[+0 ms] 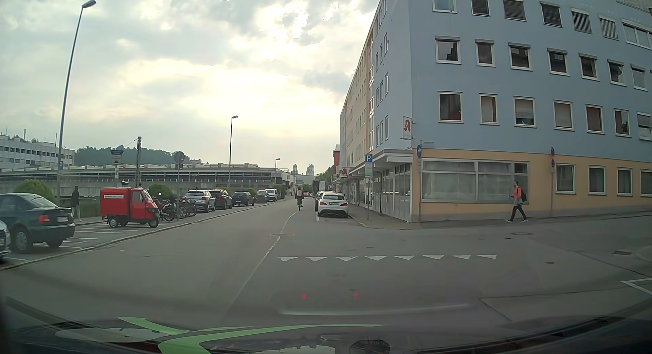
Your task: Follow the waypoints while adhering to traffic rules and regulations
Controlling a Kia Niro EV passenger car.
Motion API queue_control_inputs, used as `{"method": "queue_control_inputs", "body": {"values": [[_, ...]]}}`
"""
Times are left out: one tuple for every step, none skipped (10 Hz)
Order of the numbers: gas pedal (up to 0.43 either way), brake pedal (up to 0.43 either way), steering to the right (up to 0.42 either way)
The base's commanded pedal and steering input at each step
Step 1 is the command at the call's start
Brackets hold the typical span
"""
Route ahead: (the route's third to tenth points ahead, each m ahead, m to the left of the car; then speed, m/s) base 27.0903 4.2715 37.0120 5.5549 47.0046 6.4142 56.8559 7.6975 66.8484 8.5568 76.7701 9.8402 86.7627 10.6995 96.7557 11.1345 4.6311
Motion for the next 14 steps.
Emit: {"method": "queue_control_inputs", "body": {"values": [[0.0,0.183,-0.031],[0.0,0.183,-0.038],[0.0,0.183,-0.044],[0.0,0.183,-0.048],[0.0,0.183,-0.052],[0.0,0.183,-0.054],[0.0,0.183,-0.057],[0.0,0.189,-0.062],[0.0,0.183,-0.068],[0.0,0.183,-0.073],[0.0,0.177,-0.079],[0.0,0.091,-0.086],[0.0,0.0,-0.09],[0.0,0.0,-0.096]]}}
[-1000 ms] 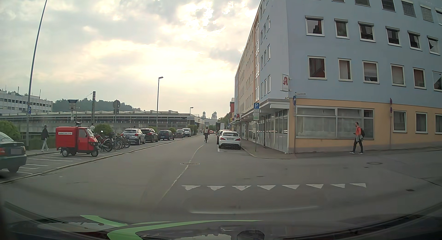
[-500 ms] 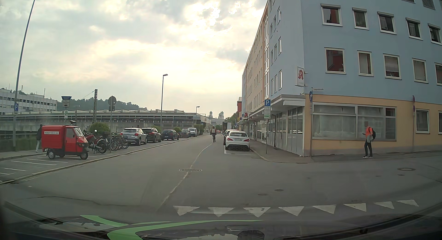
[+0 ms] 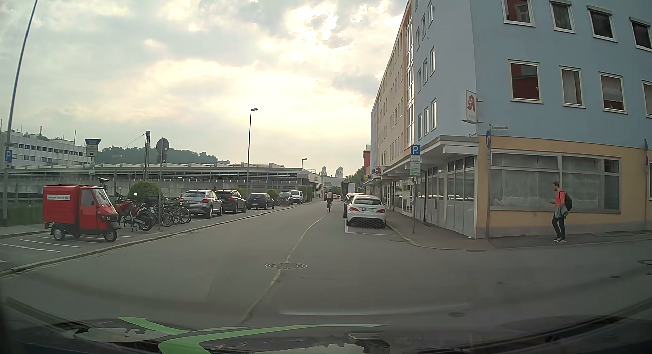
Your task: Follow the waypoints while adhering to traffic rules and regulations
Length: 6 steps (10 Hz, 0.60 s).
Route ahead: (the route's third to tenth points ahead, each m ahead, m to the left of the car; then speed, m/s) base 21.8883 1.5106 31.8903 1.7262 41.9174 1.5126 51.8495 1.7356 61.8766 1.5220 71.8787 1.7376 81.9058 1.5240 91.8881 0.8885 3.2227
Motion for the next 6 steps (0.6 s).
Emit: {"method": "queue_control_inputs", "body": {"values": [[0.0,0.0,-0.103],[0.0,0.0,-0.11],[0.0,0.0,-0.114],[0.008,0.0,-0.12],[0.087,0.0,-0.124],[0.177,0.0,-0.128]]}}
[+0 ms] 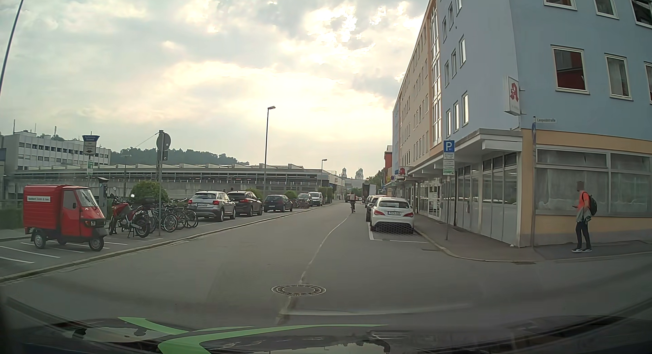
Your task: Follow the waypoints while adhering to traffic rules and regulations
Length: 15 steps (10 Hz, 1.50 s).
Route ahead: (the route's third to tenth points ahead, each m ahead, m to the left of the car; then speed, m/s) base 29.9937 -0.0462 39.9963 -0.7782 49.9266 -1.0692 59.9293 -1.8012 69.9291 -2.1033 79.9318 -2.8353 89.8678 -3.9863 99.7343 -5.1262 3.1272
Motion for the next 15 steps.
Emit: {"method": "queue_control_inputs", "body": {"values": [[0.228,0.0,-0.129],[0.268,0.0,-0.13],[0.287,0.0,-0.13],[0.287,0.0,-0.13],[0.287,0.0,-0.13],[0.287,0.0,-0.128],[0.287,0.0,-0.117],[0.287,0.0,-0.1],[0.287,0.0,-0.082],[0.287,0.0,-0.067],[0.287,0.0,-0.055],[0.287,0.0,-0.046],[0.287,0.0,-0.035],[0.287,0.0,-0.022],[0.287,0.0,-0.013]]}}
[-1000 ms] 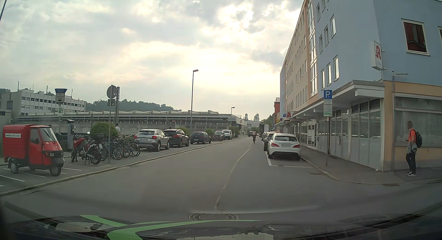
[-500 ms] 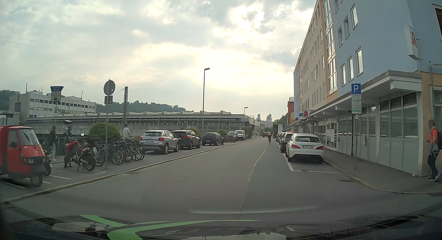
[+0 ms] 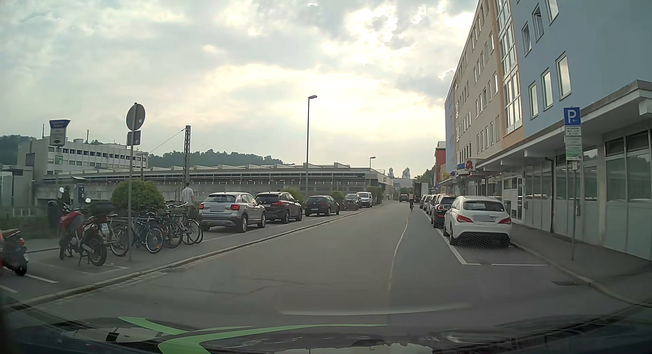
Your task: Follow the waypoints while adhering to traffic rules and regulations
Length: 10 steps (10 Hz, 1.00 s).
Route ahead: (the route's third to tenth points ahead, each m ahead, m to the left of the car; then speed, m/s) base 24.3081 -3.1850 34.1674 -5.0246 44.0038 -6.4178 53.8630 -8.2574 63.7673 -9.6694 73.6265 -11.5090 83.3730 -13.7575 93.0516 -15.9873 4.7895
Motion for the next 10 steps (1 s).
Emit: {"method": "queue_control_inputs", "body": {"values": [[0.28,0.0,-0.003],[0.28,0.0,0.005],[0.26,0.0,0.015],[0.26,0.0,0.025],[0.24,0.0,0.034],[0.24,0.0,0.039],[0.24,0.0,0.045],[0.24,0.0,0.049],[0.24,0.0,0.049],[0.228,0.0,0.053]]}}
